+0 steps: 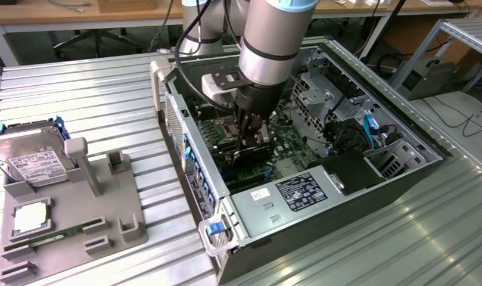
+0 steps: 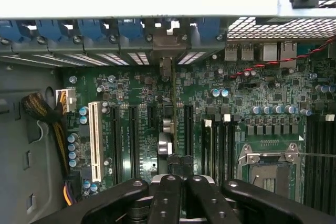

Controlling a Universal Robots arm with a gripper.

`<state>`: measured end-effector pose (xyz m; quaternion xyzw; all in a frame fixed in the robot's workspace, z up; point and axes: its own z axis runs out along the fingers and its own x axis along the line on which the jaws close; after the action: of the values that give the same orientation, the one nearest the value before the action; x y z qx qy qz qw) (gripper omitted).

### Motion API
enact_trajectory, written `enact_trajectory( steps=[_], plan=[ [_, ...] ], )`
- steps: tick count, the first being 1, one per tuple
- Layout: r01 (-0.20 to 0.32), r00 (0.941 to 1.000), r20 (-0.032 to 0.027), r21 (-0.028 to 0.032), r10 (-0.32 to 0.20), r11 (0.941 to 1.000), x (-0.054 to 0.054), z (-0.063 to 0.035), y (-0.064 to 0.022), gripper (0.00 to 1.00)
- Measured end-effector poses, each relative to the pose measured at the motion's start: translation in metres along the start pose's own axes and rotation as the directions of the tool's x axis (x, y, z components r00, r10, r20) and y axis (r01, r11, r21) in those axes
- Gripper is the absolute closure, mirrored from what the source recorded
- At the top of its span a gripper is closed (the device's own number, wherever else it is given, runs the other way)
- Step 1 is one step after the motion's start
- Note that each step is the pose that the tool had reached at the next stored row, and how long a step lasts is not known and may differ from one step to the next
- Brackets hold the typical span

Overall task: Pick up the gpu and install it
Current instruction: 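Press down on the gpu until it lock into place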

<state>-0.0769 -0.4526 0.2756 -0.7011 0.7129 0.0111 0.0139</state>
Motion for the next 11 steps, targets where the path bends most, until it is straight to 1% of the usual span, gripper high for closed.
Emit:
enact_trajectory(
  steps=[11],
  plan=[
    [0.000,1.0000,0.0001,0.0000,0.000,1.0000,-0.0008,0.0014,0.0000,0.89]
  ],
)
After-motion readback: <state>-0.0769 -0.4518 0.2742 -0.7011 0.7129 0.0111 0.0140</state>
